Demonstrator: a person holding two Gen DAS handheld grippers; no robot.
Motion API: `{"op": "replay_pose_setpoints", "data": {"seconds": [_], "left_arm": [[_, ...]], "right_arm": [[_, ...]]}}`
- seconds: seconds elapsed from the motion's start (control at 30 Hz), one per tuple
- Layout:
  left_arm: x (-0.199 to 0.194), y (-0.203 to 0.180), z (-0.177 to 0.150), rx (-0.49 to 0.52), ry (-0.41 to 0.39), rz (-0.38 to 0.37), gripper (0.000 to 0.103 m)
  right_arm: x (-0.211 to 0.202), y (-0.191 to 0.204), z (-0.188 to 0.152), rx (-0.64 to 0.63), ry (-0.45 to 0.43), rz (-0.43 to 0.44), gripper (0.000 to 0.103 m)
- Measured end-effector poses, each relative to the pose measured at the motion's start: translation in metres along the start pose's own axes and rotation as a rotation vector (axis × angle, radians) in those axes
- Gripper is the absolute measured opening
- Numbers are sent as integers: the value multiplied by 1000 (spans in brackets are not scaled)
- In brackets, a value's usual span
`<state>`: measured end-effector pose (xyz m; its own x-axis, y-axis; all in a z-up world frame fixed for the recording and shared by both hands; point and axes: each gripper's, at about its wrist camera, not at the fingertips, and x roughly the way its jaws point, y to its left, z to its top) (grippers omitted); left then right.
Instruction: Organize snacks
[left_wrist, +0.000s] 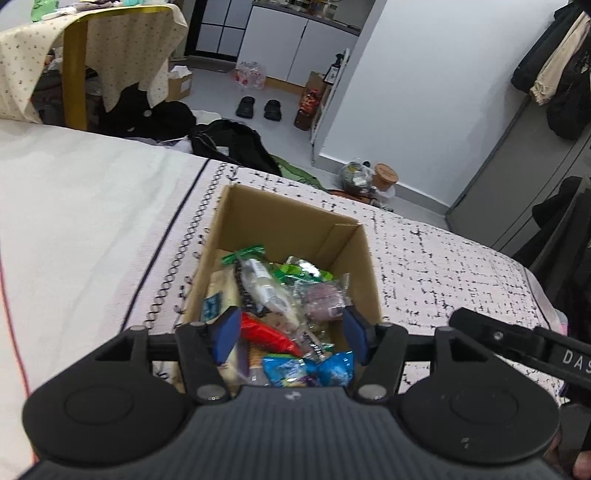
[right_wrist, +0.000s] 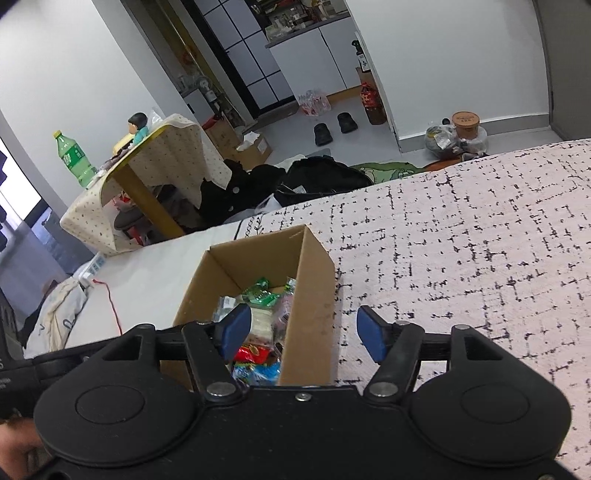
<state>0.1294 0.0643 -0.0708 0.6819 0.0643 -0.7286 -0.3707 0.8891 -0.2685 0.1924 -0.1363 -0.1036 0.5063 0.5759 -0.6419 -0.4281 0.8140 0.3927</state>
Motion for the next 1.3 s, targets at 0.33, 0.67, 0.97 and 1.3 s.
{"op": "replay_pose_setpoints", "data": {"seconds": [0.33,0.67,0.97,1.3], "left_arm": [[-28,-1,3,20,2,49,71],[-54,-19,9,100,13,18,92],[-74,-40,13,155,-11,-20,103],[-114,-55,7,186,-46,-32,103]], "right_arm": [[-25,-10,8,-17,8,-5,68],[-70,-23,21,-30,-37,-16,101],[-112,-41,25,-43,-75,-78,103],[-153,-48,23,-71,-79,-110,103]]}}
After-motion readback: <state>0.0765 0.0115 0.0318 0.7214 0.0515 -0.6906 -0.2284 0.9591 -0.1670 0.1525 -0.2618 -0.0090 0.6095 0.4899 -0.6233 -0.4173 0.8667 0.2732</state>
